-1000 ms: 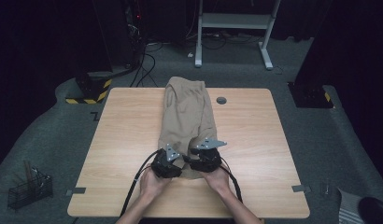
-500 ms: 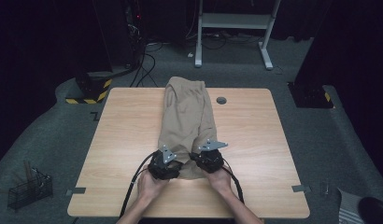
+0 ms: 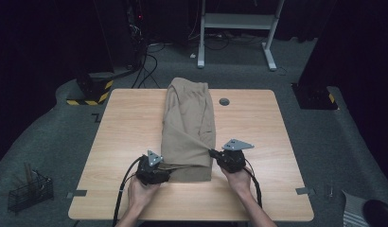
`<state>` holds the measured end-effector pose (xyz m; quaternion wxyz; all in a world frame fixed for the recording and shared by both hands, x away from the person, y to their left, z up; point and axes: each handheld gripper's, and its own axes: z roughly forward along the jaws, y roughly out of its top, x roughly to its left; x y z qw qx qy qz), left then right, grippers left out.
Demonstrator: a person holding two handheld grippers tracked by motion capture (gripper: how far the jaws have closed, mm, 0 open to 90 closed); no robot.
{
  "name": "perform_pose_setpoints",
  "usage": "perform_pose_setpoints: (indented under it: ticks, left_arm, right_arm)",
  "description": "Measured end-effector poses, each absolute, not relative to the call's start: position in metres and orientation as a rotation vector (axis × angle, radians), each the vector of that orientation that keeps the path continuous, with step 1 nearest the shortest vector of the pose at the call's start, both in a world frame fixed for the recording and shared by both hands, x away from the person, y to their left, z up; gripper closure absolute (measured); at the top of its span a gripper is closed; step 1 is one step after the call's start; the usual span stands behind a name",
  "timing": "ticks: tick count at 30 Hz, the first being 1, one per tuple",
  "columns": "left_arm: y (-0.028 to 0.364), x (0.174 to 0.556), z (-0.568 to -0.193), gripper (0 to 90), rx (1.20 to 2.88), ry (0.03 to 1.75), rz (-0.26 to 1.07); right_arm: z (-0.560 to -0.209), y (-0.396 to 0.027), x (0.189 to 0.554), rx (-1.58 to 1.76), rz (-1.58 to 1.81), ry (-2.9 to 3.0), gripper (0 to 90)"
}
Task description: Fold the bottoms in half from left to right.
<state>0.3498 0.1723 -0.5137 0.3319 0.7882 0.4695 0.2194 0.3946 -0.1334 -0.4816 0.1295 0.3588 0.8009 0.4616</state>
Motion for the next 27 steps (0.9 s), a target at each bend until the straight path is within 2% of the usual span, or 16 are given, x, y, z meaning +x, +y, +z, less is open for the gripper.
perform_pose_setpoints:
  ticks: [3,5,6,10,12,13,15,17,22,27]
  left_arm:
    - [0.175,0.344,-0.511,31.3,2.038,1.197,0.579]
    - [0.176,0.341,-0.51,38.1,2.023,1.197,0.581]
    - [0.177,0.339,-0.51,38.1,2.026,1.188,0.585]
    - [0.187,0.328,-0.505,66.5,2.009,1.191,0.654]
    - [0.196,0.326,-0.505,73.5,1.98,1.214,0.622]
    - [0.2,0.326,-0.507,74.1,1.969,1.226,0.592]
    - [0.204,0.325,-0.509,72.0,1.959,1.235,0.546]
    - [0.207,0.323,-0.509,63.5,1.931,1.233,0.542]
    - [0.214,0.321,-0.501,44.6,1.878,1.24,0.523]
    - [0.222,0.314,-0.493,38.6,1.871,1.232,0.541]
  right_arm:
    - [-0.488,-0.136,0.391,1.046,1.286,2.354,89.4]
    - [-0.488,-0.137,0.391,1.061,1.301,2.341,89.4]
    - [-0.488,-0.137,0.391,1.061,1.301,2.341,89.4]
    - [-0.486,-0.135,0.388,1.028,1.295,2.316,90.0]
    - [-0.485,-0.138,0.387,1.036,1.279,2.313,90.0]
    - [-0.485,-0.14,0.387,1.041,1.279,2.31,90.0]
    - [-0.487,-0.145,0.388,1.071,1.277,2.317,89.5]
    - [-0.492,-0.144,0.387,1.076,1.271,2.356,87.1]
    - [-0.495,-0.139,0.389,1.086,1.278,2.389,67.9]
    - [-0.488,-0.142,0.388,1.094,1.306,2.325,61.2]
